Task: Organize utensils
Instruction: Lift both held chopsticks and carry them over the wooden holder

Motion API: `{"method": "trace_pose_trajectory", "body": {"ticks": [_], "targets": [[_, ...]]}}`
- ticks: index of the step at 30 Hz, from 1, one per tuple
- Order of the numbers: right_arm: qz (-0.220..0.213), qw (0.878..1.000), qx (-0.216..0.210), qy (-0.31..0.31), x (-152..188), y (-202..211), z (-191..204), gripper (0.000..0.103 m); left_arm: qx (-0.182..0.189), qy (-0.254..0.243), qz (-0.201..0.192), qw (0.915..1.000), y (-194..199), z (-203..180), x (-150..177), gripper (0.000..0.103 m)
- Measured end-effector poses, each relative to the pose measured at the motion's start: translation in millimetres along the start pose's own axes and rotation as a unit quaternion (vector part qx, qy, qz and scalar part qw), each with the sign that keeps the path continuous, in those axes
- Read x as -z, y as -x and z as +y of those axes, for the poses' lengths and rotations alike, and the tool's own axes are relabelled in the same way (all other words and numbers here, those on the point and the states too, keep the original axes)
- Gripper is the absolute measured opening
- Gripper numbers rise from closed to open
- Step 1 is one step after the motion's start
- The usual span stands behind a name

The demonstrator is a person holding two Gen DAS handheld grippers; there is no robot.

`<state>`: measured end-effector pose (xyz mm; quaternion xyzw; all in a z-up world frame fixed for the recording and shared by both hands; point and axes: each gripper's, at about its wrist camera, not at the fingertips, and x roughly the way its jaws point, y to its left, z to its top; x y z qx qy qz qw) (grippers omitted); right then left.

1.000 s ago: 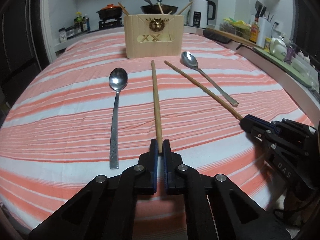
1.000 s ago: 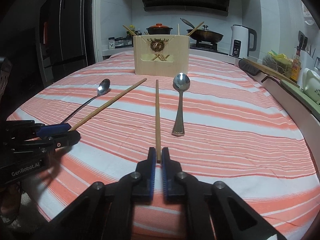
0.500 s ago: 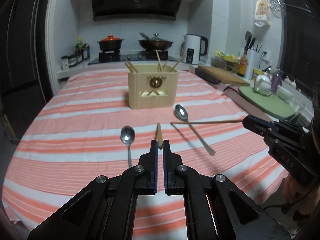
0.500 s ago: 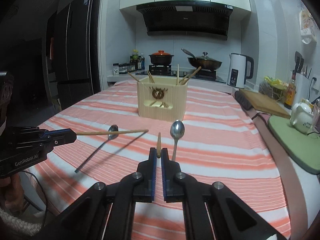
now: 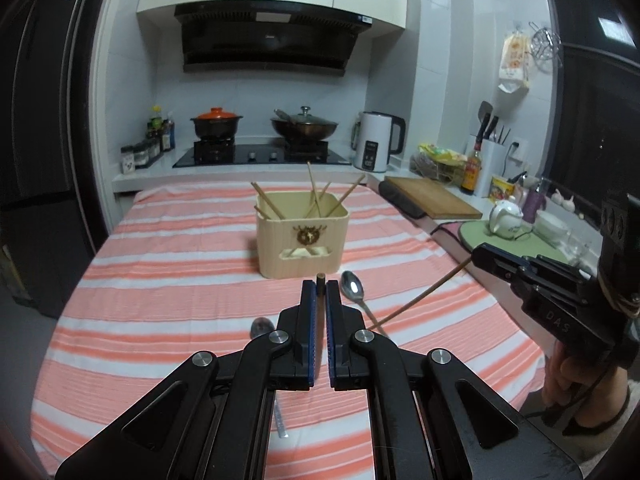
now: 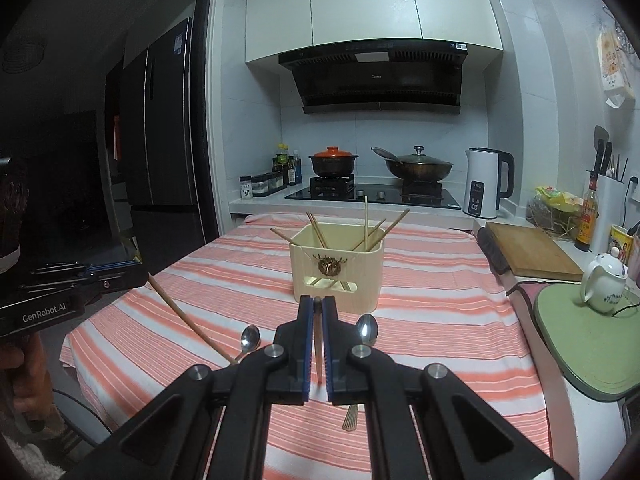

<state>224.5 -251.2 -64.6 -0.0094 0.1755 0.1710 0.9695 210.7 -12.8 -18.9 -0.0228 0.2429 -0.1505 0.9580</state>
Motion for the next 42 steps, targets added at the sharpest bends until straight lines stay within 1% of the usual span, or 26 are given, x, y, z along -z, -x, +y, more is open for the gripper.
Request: {"method": "trace_pose_trajectory", "body": {"ticks": [6,12,16,21,26,30,31,32,34,36,37,39,40,42], "targets": [[-0.003,1.000,-0.016,-0.011,-21,-2,-7,0.004,0.015,0.012,-0.006,0.9998,2,7,-22,0.002],[-0.013,0.999,-0.030,-0.013,-46,2,-9,0.004,0.023,0.009,-0.016,0.9996,4,10,-47,0.002],[-0.018,0.999,-0.038,-0.008,-65,1,-10,0.004,0.031,0.007,-0.025,0.9992,4,13,-71,0.002],[-0.026,0.999,-0.046,-0.004,-98,-8,-17,0.004,0.031,0.000,-0.047,0.9984,-3,16,-114,0.002],[-0.049,0.998,-0.030,0.004,-134,-25,-24,0.004,0.028,0.017,-0.079,0.9963,-22,25,-161,0.002],[-0.071,0.997,-0.006,0.013,-160,-47,-29,0.004,0.010,0.028,-0.118,0.9925,-43,32,-192,0.002],[-0.077,0.997,0.002,0.015,-165,-54,-30,0.004,0.000,0.031,-0.126,0.9915,-51,33,-198,0.002],[-0.076,0.997,0.010,0.017,-168,-62,-32,0.004,-0.007,0.035,-0.134,0.9904,-58,35,-203,0.002],[-0.066,0.998,0.019,0.017,-174,-81,-35,0.004,-0.021,0.038,-0.145,0.9884,-75,37,-210,0.002],[-0.045,0.999,0.022,0.018,-177,-102,-39,0.004,-0.034,0.042,-0.154,0.9866,-94,41,-213,0.002],[-0.041,0.999,0.025,0.016,-177,-112,-42,0.004,-0.042,0.042,-0.149,0.9870,-106,43,-213,0.002],[-0.012,0.999,0.025,0.016,-177,-135,-46,0.004,-0.045,0.044,-0.126,0.9900,-130,47,-212,0.002],[0.012,1.000,0.014,0.018,-177,-149,-49,0.004,-0.045,0.046,-0.112,0.9917,-143,50,-210,0.002],[0.065,0.998,-0.001,0.001,-173,-176,-54,0.004,-0.042,0.048,-0.077,0.9950,-167,55,-203,0.002]]}}
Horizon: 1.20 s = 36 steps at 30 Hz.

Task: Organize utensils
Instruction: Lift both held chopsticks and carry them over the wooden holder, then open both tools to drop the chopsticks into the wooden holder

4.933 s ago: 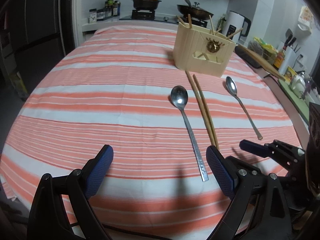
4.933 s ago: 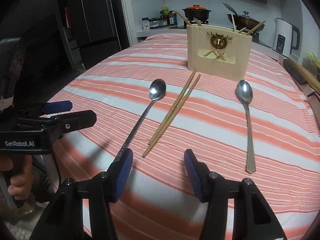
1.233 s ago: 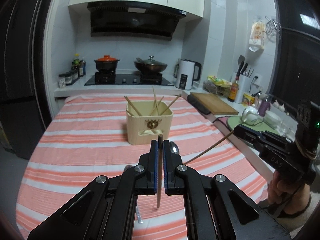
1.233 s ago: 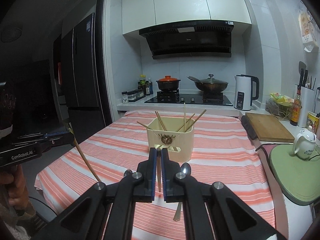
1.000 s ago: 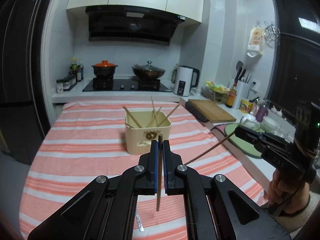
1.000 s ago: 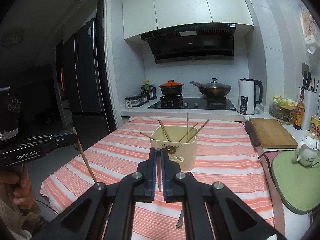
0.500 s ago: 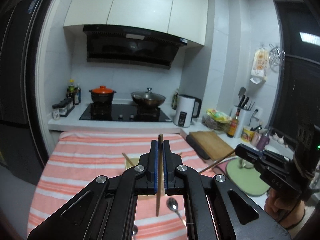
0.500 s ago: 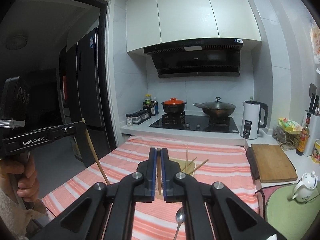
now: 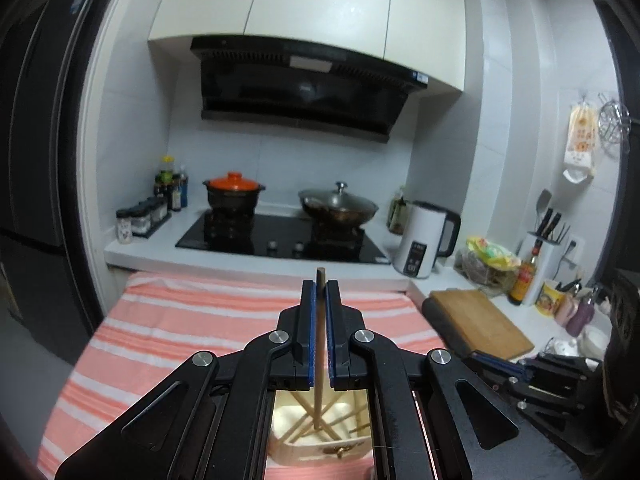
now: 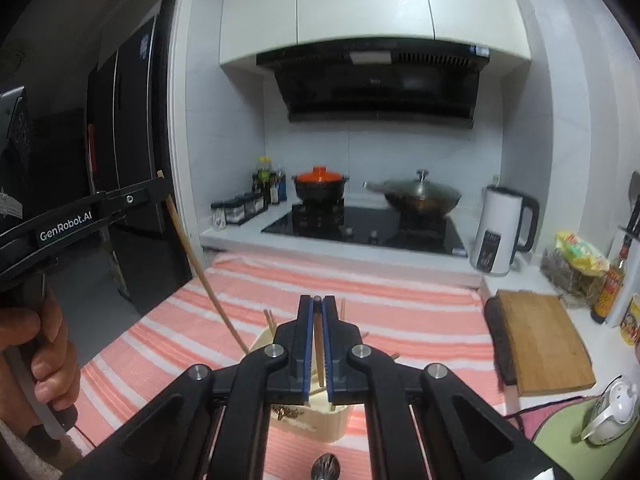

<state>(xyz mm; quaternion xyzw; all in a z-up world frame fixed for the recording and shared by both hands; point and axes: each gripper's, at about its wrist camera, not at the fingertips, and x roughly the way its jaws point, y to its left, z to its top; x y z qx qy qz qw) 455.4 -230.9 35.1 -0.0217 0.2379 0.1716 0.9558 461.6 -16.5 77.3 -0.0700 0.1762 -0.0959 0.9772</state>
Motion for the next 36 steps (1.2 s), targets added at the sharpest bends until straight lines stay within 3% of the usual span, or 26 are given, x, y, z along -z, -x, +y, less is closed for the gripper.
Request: {"method": "trace_pose_trajectory", "body": {"ticks": [5,9,10,11,12,13,14,20,26,30,36], "targets": [[0.078,0.997,-0.010,-0.015,9,-50,-6,0.004,0.000,0.013,0.081,0.9967,-45,11,27,0.002],[0.115,0.993,-0.024,-0.024,23,-75,-9,0.008,0.005,0.030,0.133,0.9907,-66,18,49,0.003],[0.117,0.993,-0.026,-0.024,26,-78,-8,0.008,0.005,0.034,0.144,0.9890,-69,20,53,0.008],[0.119,0.992,-0.028,-0.022,28,-80,-8,0.010,0.011,0.038,0.152,0.9875,-70,22,57,0.027],[0.118,0.992,-0.030,-0.021,29,-80,-7,0.027,0.015,0.039,0.157,0.9867,-68,22,61,0.042],[0.111,0.993,-0.032,-0.024,31,-77,-7,0.039,0.015,0.039,0.157,0.9868,-64,22,63,0.072],[0.101,0.994,-0.034,-0.027,32,-71,-7,0.058,0.012,0.037,0.151,0.9877,-59,22,64,0.084],[0.060,0.998,-0.020,-0.014,40,-30,-6,0.061,0.028,-0.001,0.159,0.9869,-13,17,83,0.099],[0.041,0.999,0.015,0.006,92,22,-5,0.070,0.019,-0.033,0.197,0.9796,41,11,154,0.101],[0.064,0.997,0.042,0.011,156,43,0,0.073,-0.004,-0.022,0.211,0.9773,74,8,215,0.101],[0.154,0.985,0.073,-0.010,256,38,-3,0.073,-0.018,0.009,0.216,0.9762,85,1,269,0.101]]}}
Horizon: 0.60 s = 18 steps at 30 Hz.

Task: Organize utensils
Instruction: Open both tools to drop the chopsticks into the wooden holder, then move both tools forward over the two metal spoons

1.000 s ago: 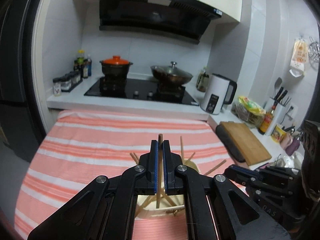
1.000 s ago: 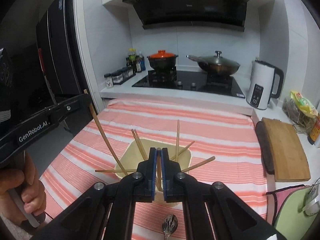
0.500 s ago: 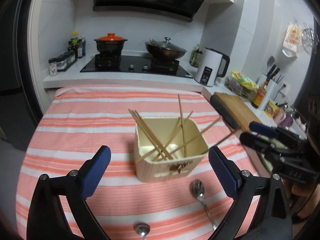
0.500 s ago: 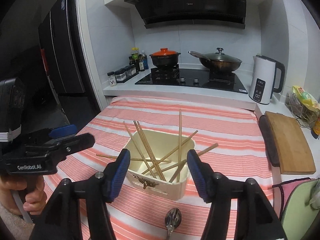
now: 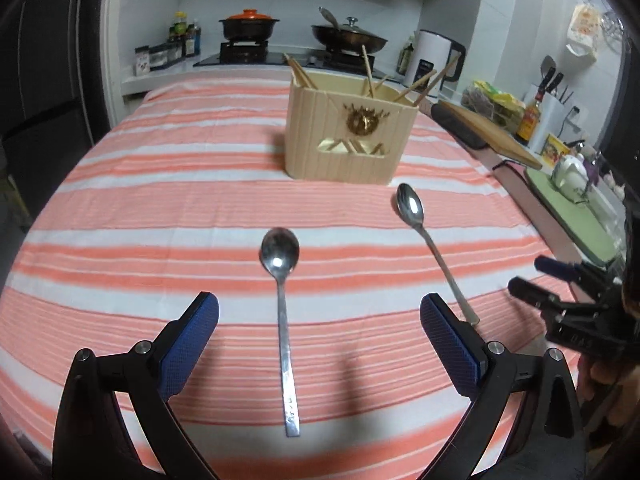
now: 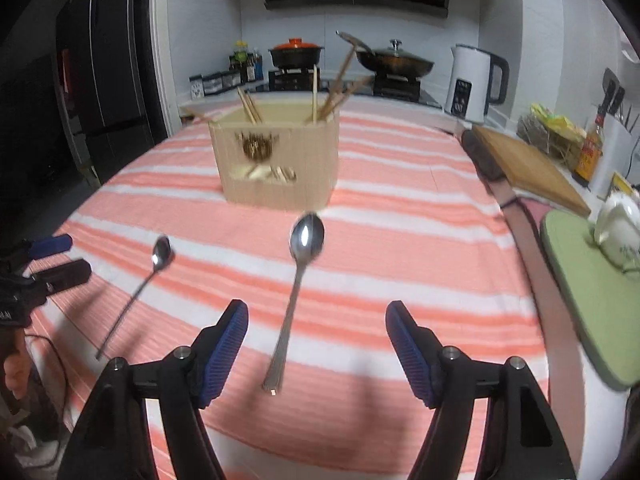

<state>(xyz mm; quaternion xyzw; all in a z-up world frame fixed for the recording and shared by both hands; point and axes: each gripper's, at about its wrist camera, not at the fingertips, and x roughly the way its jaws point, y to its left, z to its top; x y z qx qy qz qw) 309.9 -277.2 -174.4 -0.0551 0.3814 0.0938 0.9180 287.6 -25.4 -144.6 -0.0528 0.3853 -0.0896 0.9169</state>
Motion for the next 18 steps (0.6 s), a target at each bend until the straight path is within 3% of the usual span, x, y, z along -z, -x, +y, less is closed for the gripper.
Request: {"method": "trace_pose_trajectory", "body": {"ticks": [5,12,18], "targets": [[0.024,1.000,0.008,-0.010,29,-20,-1,0.073,-0.012,0.000,0.033,0.9994,-28,-10,4,0.101],[0.034,0.999,-0.008,-0.013,22,-37,5,0.073,-0.084,-0.023,0.069,0.9938,-65,-19,15,0.102],[0.037,0.999,-0.035,-0.017,11,-43,9,0.073,-0.085,-0.022,0.096,0.9915,-79,-17,18,0.102]]}}
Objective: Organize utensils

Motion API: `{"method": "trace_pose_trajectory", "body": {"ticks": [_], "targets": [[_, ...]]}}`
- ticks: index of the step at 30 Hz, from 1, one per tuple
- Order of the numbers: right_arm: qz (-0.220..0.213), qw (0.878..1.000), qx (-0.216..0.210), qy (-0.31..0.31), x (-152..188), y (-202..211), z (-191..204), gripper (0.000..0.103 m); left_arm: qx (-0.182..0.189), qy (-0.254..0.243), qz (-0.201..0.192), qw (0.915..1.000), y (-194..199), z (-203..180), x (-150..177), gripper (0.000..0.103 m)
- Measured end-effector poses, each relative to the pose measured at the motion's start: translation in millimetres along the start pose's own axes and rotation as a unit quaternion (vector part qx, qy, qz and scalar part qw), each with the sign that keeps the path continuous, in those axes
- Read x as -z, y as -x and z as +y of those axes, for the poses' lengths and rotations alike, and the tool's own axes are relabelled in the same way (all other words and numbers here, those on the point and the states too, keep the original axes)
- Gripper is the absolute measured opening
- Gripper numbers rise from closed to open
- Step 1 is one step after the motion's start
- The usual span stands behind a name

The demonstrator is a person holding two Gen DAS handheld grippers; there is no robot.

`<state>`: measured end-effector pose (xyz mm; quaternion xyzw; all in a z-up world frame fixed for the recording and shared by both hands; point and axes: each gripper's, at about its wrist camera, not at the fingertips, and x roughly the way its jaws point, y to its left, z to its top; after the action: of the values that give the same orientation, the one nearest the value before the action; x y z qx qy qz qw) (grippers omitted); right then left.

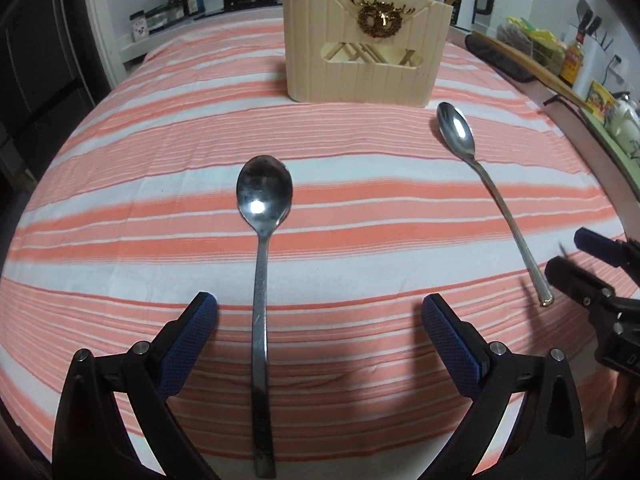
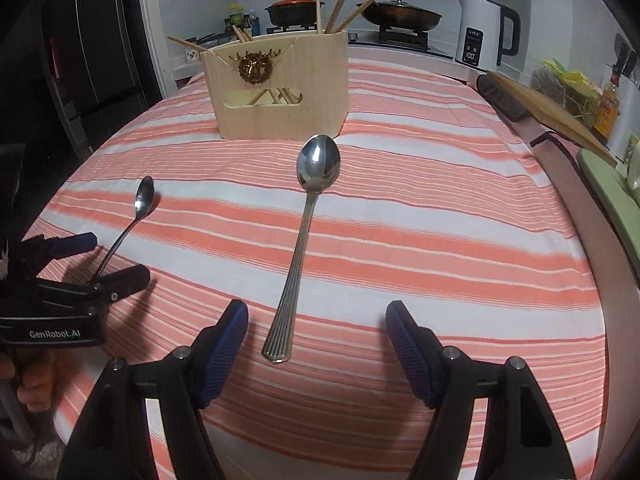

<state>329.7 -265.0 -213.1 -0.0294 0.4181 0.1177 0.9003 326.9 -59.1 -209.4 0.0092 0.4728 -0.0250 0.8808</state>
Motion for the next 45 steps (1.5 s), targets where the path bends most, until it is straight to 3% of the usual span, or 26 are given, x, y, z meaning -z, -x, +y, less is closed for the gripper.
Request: {"method": "trace_pose_trajectory", "body": {"ticks": [10,18,19,20,21,22,27,31,35,37,38,39,45], "targets": [[0.006,1.000,-0.002,0.017,-32,-8,9,0.073,0.006,0.000,0.015,0.9999,-2,10,0,0.102],[0.022,0.999,0.007,0.034,-41,-35,21,0.072,-0.014,0.016,0.017,0.9996,-5,25,-1,0.103],[0.023,0.999,0.010,0.036,-41,-38,22,0.069,-0.016,0.020,0.016,0.9996,-6,28,-2,0.103],[0.026,0.999,0.013,0.039,-42,-42,24,0.054,-0.017,0.023,0.015,0.9995,-6,31,-2,0.103],[0.032,0.999,0.014,0.041,-42,-47,24,0.032,-0.017,0.025,0.015,0.9994,-7,34,-2,0.103],[0.038,0.998,0.013,0.041,-40,-51,24,0.022,-0.018,0.026,0.015,0.9994,-7,37,-3,0.103],[0.026,0.998,0.041,0.030,-35,-48,17,0.008,-0.022,0.031,0.016,0.9991,-9,49,-5,0.103],[0.030,0.997,0.067,0.017,-27,-39,2,0.008,-0.028,0.042,0.018,0.9985,-9,66,-5,0.103],[0.031,0.998,0.059,0.011,-22,-32,-9,0.009,-0.016,0.036,0.023,0.9990,-11,74,-8,0.102],[0.032,0.998,0.044,0.008,-23,-33,-13,0.030,-0.008,0.017,0.025,0.9995,-12,70,-10,0.102],[0.031,0.999,0.042,0.008,-24,-33,-15,0.050,-0.005,0.010,0.025,0.9996,-13,67,-11,0.102],[0.027,0.999,0.042,0.008,-25,-33,-17,0.055,-0.001,0.006,0.025,0.9997,-14,65,-13,0.102],[0.030,0.999,0.019,0.011,-41,-51,-25,0.055,0.002,-0.013,0.017,0.9998,-21,49,-21,0.103]]}}
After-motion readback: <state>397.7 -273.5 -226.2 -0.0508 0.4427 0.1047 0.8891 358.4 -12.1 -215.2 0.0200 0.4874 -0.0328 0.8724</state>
